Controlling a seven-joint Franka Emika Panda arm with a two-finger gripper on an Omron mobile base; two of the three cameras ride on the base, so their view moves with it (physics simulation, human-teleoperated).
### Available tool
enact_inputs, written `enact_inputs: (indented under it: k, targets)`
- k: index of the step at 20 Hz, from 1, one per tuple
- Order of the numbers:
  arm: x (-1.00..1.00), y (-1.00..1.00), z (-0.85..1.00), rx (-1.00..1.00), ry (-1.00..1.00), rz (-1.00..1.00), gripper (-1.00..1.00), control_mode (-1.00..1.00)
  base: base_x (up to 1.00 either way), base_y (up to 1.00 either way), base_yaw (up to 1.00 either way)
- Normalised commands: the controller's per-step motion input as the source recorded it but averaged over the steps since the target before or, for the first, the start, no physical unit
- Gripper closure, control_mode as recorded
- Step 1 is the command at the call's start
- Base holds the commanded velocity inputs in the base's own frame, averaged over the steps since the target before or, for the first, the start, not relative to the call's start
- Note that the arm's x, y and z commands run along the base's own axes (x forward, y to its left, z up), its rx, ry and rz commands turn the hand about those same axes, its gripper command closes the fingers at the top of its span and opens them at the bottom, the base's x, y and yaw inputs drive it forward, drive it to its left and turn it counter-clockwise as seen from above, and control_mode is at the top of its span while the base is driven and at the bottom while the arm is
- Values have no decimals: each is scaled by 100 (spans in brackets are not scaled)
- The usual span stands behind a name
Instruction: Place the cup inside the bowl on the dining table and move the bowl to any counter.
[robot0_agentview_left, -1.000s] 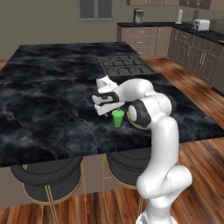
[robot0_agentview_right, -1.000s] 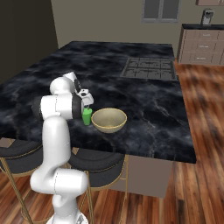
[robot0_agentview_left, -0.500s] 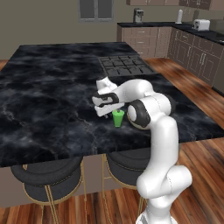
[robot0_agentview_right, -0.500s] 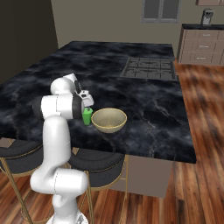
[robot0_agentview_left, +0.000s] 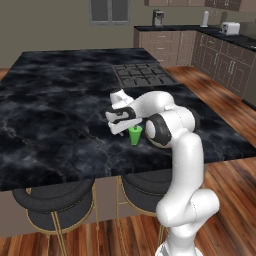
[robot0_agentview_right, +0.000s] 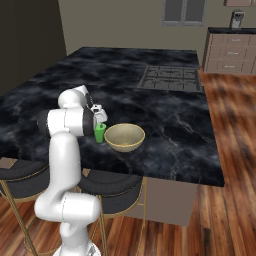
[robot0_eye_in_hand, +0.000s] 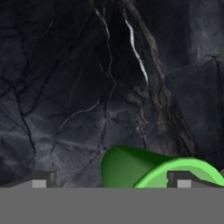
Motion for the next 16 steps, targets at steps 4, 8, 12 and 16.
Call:
enact_inputs:
  k: [4,8,12,16]
  targets:
    - [0,0,-6,0,0,0,-100,-100,0,0,0]
    - [0,0,-11,0,0,0,-100,-100,0,0,0]
    - [0,0,-4,0,0,0,-100,-100,0,0,0]
    - [0,0,0,0,0,0,-100,-100,0,0,0]
